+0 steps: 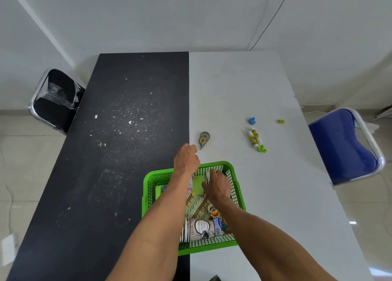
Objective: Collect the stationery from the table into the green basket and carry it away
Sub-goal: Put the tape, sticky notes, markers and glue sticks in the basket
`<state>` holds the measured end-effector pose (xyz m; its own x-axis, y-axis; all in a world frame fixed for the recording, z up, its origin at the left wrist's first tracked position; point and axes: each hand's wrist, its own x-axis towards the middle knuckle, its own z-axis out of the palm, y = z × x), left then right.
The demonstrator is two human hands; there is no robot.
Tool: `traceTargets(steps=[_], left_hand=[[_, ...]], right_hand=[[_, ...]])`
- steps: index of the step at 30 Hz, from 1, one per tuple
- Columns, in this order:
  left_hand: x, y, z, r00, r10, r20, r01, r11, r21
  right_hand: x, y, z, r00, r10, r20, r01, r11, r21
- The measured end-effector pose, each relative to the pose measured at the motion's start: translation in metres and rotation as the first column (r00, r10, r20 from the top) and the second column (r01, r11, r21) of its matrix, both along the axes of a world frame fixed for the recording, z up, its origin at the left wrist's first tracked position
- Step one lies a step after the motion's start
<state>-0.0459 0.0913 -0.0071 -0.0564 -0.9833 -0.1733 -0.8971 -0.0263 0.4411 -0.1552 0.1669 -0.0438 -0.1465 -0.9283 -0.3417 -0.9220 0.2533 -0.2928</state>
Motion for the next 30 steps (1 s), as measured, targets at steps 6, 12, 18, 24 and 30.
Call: traceTargets(steps=[6,12,18,24,30], left_hand=[[-0.013,-0.002,0.002,1.000,-0.007,-0.009,0.007,1.000,0.009],[-0.023,-0.014,0.006,1.000,-0.013,0.000,0.013,1.000,0.000],[-0.026,-0.035,0.003,1.000,-0.003,0.010,0.003,1.000,0.000],[-0.021,-0.061,-0.017,1.000,0.007,0.014,-0.007,0.999,0.053],[-0.017,-0.080,-0.044,1.000,0.024,0.001,-0.024,0.992,0.122]], right_hand=[[-0.011,-0.016,0.013,1.000,-0.016,0.018,0.017,0.998,-0.067],[-0.027,-0.034,0.023,0.999,-0.005,0.045,0.010,0.993,-0.118],[-0.038,-0.073,0.025,0.998,-0.019,0.068,0.030,0.985,-0.167],[-0.036,-0.138,0.008,0.988,0.145,0.057,-0.143,0.989,-0.033],[-0.026,-0.183,-0.019,0.913,0.403,-0.068,-0.401,0.915,0.051]])
